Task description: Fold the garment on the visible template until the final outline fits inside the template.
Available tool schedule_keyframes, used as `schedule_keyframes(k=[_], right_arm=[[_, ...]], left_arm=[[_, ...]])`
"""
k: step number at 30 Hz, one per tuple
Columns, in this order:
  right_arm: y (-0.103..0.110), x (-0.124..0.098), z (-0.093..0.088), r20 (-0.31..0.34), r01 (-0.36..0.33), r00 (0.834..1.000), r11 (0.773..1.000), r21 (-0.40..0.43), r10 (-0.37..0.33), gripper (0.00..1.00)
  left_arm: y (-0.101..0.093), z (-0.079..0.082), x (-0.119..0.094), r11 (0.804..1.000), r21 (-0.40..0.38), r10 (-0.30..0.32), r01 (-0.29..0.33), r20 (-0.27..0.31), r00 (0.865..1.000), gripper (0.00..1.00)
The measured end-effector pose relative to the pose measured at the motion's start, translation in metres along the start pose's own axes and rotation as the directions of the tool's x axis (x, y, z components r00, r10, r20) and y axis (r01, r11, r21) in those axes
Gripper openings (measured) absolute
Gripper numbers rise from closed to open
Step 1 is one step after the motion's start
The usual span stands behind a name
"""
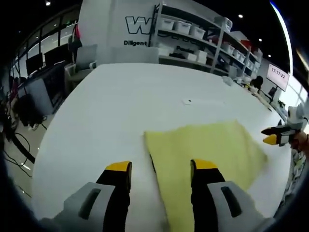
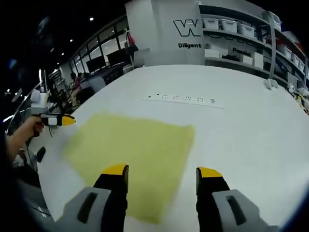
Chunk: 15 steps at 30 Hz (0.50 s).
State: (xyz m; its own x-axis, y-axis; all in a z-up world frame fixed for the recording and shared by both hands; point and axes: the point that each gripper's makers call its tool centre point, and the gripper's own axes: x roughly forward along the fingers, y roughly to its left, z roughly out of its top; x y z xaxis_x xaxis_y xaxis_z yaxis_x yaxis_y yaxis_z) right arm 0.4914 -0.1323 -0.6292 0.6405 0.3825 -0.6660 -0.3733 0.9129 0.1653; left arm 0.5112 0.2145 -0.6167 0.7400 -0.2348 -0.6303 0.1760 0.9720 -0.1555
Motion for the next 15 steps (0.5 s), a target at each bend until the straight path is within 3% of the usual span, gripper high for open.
schedule_keyframes(k=[5,9,15], right_arm=[[0.006,-0.010,-0.022,-0.023,-0.017,1.000,1.000,-0.002,0.017,0.52],[0.015,-0.015,-0.037,-0.045,-0.063,0.997,0.997,-0.035,0.061,0.50],[0.023,-0.022,-0.052,-0.061,-0.078,0.996,0.993,-0.092,0.073,0.47]], left_arm=[[-0.009,-0.012,-0.013,1.000,0.002,-0.029,0.029,0.011,1.000,0.44],[-0.017,-0.030,-0.020,0.996,0.041,-0.073,0.075,-0.049,0.996,0.47],[-0.023,-0.045,-0.033,0.991,0.042,-0.127,0.129,-0.053,0.990,0.44]])
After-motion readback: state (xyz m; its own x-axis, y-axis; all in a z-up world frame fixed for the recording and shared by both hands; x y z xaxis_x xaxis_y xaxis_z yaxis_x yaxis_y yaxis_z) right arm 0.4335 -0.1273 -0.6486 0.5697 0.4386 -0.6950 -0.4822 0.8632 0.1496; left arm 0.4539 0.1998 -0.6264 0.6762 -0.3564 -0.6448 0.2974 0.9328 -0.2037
